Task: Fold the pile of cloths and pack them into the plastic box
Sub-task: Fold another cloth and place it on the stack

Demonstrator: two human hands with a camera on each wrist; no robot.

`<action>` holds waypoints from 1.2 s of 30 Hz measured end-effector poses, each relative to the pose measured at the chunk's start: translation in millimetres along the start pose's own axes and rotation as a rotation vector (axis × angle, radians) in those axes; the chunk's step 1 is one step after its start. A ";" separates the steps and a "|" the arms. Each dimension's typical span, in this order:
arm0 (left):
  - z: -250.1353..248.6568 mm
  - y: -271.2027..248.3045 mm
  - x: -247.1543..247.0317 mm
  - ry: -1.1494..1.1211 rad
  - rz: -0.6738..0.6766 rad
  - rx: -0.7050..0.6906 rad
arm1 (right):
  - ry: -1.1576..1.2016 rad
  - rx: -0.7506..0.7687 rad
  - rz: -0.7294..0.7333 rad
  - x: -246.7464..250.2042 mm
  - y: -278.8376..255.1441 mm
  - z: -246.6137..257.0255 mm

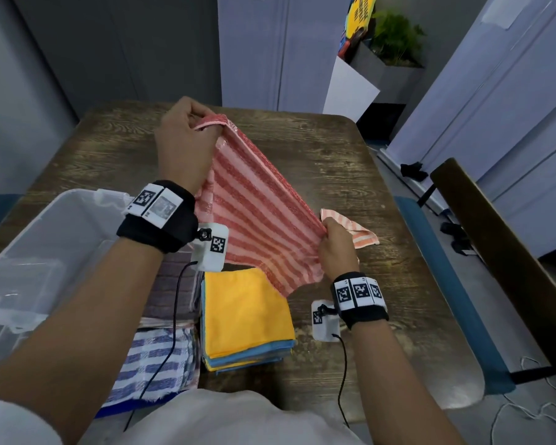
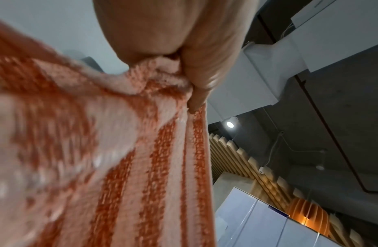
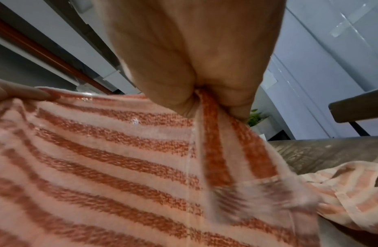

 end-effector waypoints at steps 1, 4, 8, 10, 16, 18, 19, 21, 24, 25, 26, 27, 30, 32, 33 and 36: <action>1.0 0.2 -1.5 -0.010 0.001 0.004 | 0.018 -0.027 0.038 0.3 -3.3 0.4; 6.4 1.6 -4.1 -0.064 -0.046 0.013 | 0.033 -0.064 0.092 -4.0 -8.4 -6.0; 15.0 11.0 1.5 -0.025 -0.129 0.013 | -0.002 -0.040 0.201 -14.1 -7.1 -17.5; 19.3 15.5 3.8 -0.001 -0.145 0.008 | 0.017 -0.051 0.266 -15.3 -7.8 -20.3; 36.7 20.5 4.8 0.008 -0.205 0.052 | 0.019 -0.107 0.376 -20.2 -8.1 -32.1; 41.4 22.7 7.1 0.026 -0.242 0.076 | 0.047 -0.153 0.366 -22.8 -5.0 -39.4; 42.7 23.6 8.6 0.028 -0.266 0.096 | 0.096 -0.179 0.353 -23.5 -4.3 -41.9; 45.3 24.5 11.3 0.024 -0.301 0.121 | 0.223 -0.233 0.313 -25.0 -3.0 -46.3; 54.0 23.3 9.9 0.090 -0.236 0.137 | 0.338 -0.280 0.245 -25.4 1.3 -48.8; 58.2 20.8 6.9 0.107 -0.184 0.155 | 0.355 -0.284 0.242 -25.3 2.4 -48.2; 64.2 17.1 1.9 0.127 -0.119 0.178 | 0.357 -0.275 0.244 -25.6 3.6 -47.3; 70.6 11.8 -4.1 0.159 -0.045 0.198 | 0.342 -0.261 0.253 -25.7 3.8 -45.5; 88.9 -12.6 -24.9 0.222 0.179 0.255 | 0.289 -0.225 0.293 -29.2 4.4 -41.3; 98.1 -32.8 -38.1 0.206 0.294 0.272 | 0.296 -0.240 0.329 -33.5 3.4 -39.5; 102.5 -43.1 -44.4 0.198 0.349 0.269 | 0.317 -0.259 0.355 -36.0 2.9 -39.6; 104.6 -72.0 -60.8 0.217 0.486 0.236 | 0.411 -0.325 0.447 -44.5 -1.6 -36.6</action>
Point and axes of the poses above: each hand's wrist, its own y-axis towards the middle knuckle, its own x-axis out of the back of the hand, z = x × y, the point moved 2 cm from there along y, towards the middle knuckle, and after that the axes turned 10 degrees about -x, right-handed, at the moved point
